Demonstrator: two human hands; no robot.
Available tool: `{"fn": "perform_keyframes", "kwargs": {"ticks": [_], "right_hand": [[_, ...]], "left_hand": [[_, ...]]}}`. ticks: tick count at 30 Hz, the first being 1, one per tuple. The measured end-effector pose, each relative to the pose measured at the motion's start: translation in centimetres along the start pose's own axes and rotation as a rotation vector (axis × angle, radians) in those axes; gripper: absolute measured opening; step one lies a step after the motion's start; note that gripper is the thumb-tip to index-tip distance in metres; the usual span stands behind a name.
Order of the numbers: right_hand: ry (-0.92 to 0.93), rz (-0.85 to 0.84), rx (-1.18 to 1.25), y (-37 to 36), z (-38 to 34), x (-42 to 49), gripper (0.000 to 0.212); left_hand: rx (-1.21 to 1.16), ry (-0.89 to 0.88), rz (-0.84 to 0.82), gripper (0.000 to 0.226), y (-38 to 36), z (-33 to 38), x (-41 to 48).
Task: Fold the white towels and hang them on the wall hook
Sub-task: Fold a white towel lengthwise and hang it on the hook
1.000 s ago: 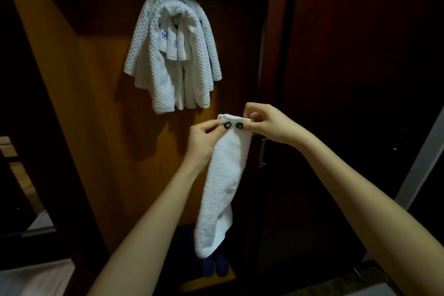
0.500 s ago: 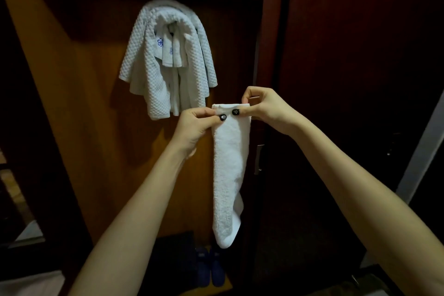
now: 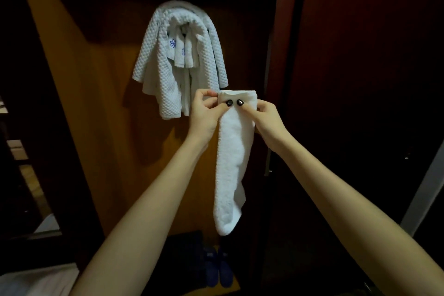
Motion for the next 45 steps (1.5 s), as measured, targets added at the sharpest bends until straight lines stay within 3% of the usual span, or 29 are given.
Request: {"fn": "perform_keyframes", "kwargs": {"ticks": [3,7,13,18,22,24,27,35,40,45], "right_hand": [[0.022,0.084,-0.037,-0.3,0.0,0.3,0.021],[0.01,0.219,-0.029,-0.2,0.3,1.2,0.016],[-0.009,0.248,0.053,-0.2,0.8,2.0,0.012],[-0.022,0.287,0.073,0.4,0.9,2.2,0.011],[-0.075,0.323,0.099,1.5,1.9,2.1,0.012],[-0.112,0.334,0.108,2.0,2.8,2.1,0.013],[-0.162,0.356,0.136,2.8,3.9,2.0,0.014],[-0.227,0.386,0.201,4.6,6.4,1.2,0.016],[-0.249,0.403,0.22,5.9,7.7,0.6,0.014],[-0.228,0.358,0.243,7.0,8.4,0.4,0.016]], "left_hand": [[0.101,0.043,-0.047,0.031,0.2,-1.7,-1.1],[0.442,0.125,-0.119,0.063,1.3,-5.8,-5.1],[0.512,0.361,-0.059,0.037,2.6,-11.5,-12.1],[0.288,0.596,0.101,0.029,4.1,-14.5,-16.4],[-0.189,0.72,0.269,0.027,4.6,-16.3,-20.3],[-0.422,0.751,0.355,0.037,4.3,-17.0,-21.5],[-0.663,0.799,0.408,0.035,3.7,-17.7,-22.6],[-0.859,0.841,0.432,0.057,2.8,-17.9,-23.9],[-0.813,0.724,0.529,0.036,3.1,-17.5,-23.4],[-0.673,0.691,0.49,0.028,4.0,-17.3,-22.5]]}}
Point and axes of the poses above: each hand's wrist, its own x-axis towards the middle knuckle, its own y-axis out of the back of the hand, z = x × y, the point moved 5 cm from there along x, towards the middle knuckle, and after that the axes turned 11 degrees about -y, right-handed, at the moved point
